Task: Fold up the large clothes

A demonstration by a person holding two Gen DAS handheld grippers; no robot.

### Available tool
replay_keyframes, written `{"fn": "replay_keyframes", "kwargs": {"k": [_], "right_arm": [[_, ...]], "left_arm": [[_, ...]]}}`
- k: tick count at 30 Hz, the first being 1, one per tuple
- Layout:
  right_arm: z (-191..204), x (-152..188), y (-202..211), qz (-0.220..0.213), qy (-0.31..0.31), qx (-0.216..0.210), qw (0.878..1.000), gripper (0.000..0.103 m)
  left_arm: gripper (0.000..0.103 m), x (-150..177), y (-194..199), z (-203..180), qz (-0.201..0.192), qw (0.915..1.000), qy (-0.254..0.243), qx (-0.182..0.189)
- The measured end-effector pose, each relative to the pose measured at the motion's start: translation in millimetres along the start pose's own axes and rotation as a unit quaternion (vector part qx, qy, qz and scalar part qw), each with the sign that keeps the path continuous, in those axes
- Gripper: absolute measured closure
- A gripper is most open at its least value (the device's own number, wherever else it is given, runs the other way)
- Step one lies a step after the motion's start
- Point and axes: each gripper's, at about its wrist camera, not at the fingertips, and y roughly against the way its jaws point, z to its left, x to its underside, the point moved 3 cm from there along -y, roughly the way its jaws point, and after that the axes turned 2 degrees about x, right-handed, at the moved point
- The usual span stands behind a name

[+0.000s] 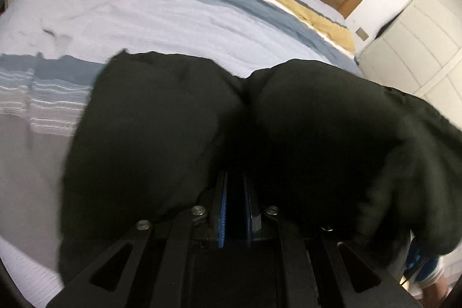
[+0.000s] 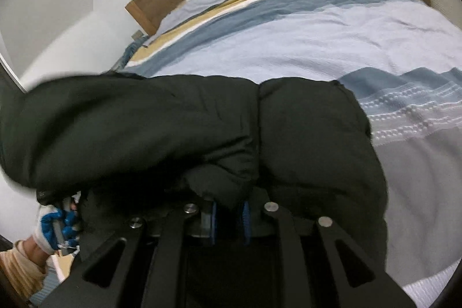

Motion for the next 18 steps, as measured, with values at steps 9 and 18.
{"fn": "replay_keyframes", "kwargs": {"k": [9,18], "right_arm": [[8.8,19.2,60.8,0.015,0.03,0.053,0.998,0.069],[57.0,-6.2,127.0,-0.034,0.065,0.046,0.996,0.047]], "left_arm": [[0.059,32.7,63.7,7.6,0.006,0.9984,-0.03,-0.047],[0.022,-3.9,112.4,-56.6,-0.059,0.9931,-0.073,-0.07]]}}
